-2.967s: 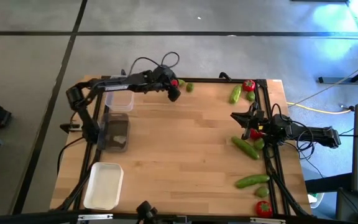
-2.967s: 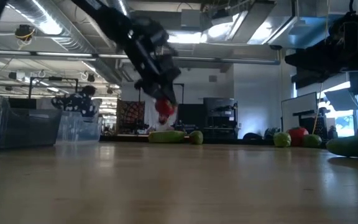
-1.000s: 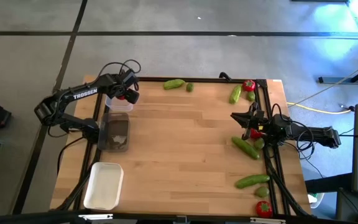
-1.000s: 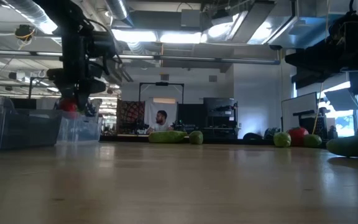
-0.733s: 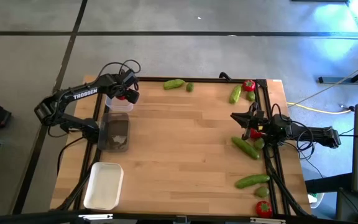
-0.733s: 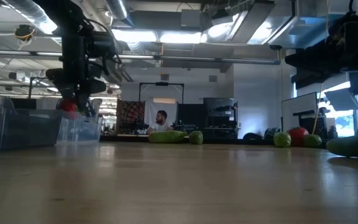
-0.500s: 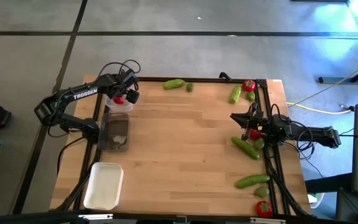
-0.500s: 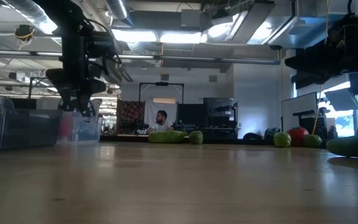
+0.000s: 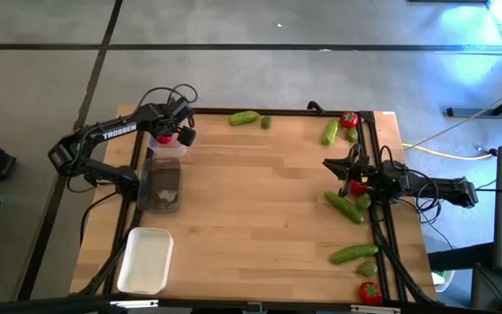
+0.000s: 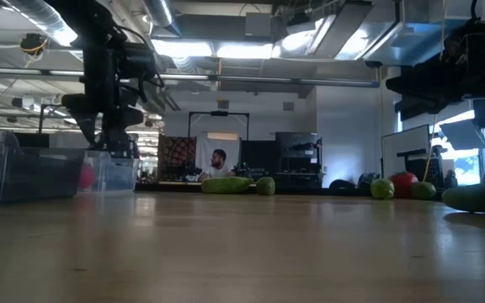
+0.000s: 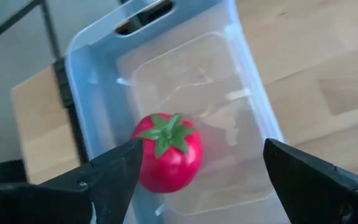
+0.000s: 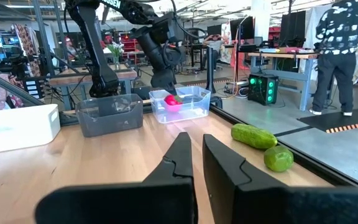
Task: Sort produce into baskets
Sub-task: Put the top left bitter melon into the black bin
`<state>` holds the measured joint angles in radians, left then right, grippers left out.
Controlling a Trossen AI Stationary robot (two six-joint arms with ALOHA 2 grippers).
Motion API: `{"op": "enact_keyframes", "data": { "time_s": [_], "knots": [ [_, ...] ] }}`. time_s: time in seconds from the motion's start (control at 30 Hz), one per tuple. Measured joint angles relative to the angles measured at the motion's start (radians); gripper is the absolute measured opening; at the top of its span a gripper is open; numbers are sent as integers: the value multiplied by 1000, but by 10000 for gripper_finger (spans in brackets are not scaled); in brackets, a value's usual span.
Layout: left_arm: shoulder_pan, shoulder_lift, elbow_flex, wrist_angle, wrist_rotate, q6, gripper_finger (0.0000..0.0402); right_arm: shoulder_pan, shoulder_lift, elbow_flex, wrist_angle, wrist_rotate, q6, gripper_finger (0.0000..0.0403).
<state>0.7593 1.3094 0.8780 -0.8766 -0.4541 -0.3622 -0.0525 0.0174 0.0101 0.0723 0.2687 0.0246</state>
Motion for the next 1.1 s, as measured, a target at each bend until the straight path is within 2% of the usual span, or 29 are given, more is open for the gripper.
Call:
{"op": "enact_keyframes", "data": {
  "time_s": [0.37, 0.73, 1.1],
  "knots": [
    [-21, 0, 0, 145, 174, 32, 328, 0, 0, 0, 0, 0, 0, 19],
    [-98, 0, 0, 459, 304, 51, 328, 0, 0, 0, 6, 0, 0, 19],
    [-140, 0, 0, 622, 318, 17, 328, 0, 0, 0, 48, 0, 0, 19]
  ]
}}
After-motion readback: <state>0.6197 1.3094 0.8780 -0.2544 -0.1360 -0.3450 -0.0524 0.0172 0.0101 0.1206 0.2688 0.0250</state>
